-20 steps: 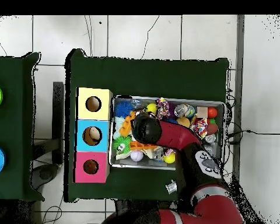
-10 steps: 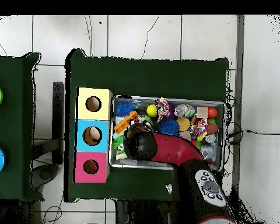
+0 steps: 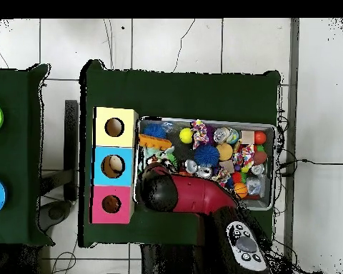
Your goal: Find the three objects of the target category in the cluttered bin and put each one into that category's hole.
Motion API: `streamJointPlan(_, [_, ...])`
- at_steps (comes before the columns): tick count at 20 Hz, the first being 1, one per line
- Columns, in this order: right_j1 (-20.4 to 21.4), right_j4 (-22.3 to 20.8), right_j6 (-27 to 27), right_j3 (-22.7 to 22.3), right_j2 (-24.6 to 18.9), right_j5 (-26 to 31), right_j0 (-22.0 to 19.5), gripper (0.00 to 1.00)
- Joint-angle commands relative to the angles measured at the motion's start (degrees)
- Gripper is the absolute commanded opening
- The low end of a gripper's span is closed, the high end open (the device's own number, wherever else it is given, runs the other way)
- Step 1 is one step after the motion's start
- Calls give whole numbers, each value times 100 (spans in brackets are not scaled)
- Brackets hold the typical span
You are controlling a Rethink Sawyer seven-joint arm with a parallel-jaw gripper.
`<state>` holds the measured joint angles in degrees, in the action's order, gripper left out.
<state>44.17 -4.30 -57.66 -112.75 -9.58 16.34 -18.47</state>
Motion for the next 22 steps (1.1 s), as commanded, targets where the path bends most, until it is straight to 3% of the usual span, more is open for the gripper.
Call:
streamJointPlan(1, [64,-342,-874,-517,-527,-421,18,0])
streamJointPlan(13, [-35,-457,-962,-578,-430,-659,297,0])
streamJointPlan(19, [-245,-536,-1011,-565,-531,-1088,171,0])
streamJointPlan(22, [-543,-698,-1005,-347,-429,-1531,230,0])
